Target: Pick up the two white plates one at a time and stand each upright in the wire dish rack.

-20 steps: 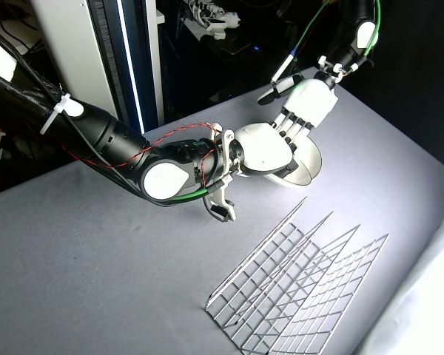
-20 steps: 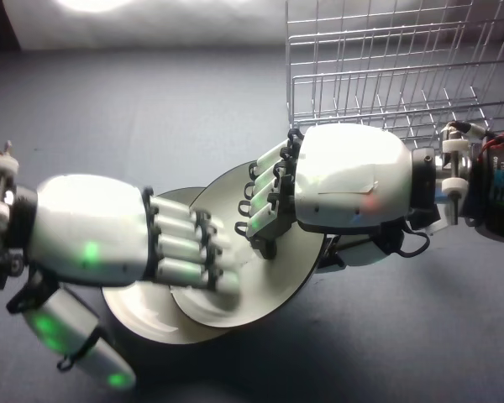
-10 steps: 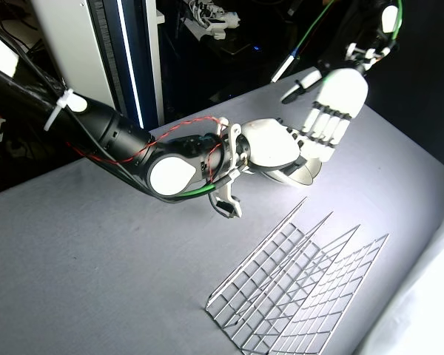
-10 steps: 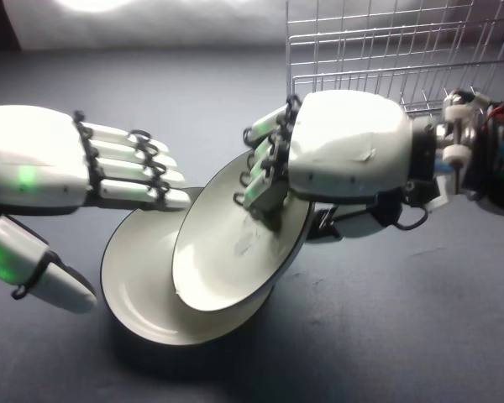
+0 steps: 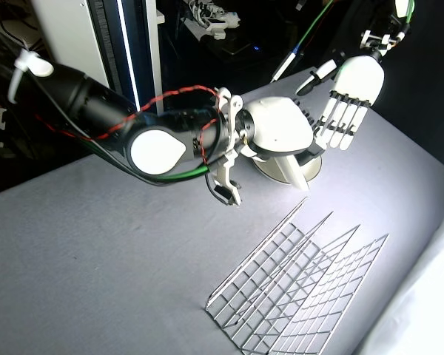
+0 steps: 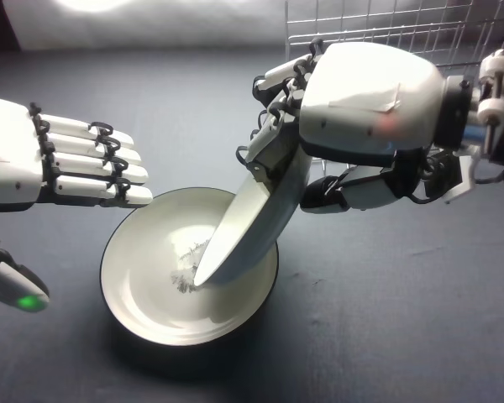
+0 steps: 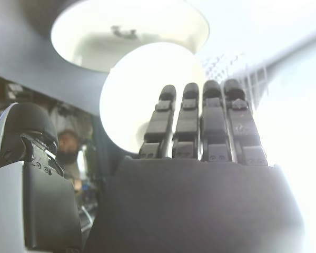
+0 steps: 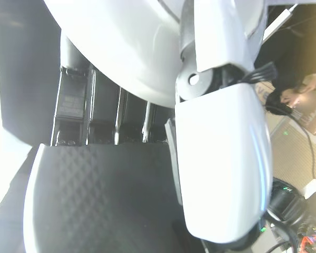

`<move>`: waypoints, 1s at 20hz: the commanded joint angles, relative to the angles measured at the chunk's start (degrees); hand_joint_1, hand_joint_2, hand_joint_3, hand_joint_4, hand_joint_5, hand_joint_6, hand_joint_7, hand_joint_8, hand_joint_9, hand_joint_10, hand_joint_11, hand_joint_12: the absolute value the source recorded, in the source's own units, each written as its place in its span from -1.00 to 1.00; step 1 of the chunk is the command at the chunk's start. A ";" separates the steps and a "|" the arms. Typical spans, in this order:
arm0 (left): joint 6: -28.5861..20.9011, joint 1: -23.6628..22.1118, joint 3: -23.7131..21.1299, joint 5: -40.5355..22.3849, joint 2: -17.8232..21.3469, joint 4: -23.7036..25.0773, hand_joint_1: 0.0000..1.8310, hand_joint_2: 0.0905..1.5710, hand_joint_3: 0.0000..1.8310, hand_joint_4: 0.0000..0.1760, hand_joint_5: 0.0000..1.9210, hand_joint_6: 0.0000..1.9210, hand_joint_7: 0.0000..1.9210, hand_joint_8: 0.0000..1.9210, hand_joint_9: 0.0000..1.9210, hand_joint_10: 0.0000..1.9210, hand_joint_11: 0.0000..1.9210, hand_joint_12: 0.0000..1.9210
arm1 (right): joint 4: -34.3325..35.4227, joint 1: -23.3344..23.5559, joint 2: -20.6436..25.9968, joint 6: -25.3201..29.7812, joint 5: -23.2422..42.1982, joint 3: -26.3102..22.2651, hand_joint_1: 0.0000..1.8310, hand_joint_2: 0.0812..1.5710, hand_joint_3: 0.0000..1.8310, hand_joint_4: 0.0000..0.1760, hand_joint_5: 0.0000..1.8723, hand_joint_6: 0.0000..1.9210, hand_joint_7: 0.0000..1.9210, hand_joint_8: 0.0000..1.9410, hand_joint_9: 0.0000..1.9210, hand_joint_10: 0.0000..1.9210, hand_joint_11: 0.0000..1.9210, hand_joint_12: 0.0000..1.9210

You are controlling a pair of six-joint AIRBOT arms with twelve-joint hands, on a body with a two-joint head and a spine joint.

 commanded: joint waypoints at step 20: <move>0.06 2.35 0.52 -4.43 -0.72 -2.76 -1.00 0.28 -1.00 -1.00 -0.98 -0.99 -0.98 -0.99 -0.97 -0.99 -0.93 -0.98 | 30.33 14.53 7.07 1.78 -8.02 -8.10 0.52 0.32 -1.00 -1.00 0.08 -0.13 0.20 -0.13 0.02 0.13 -0.44 0.80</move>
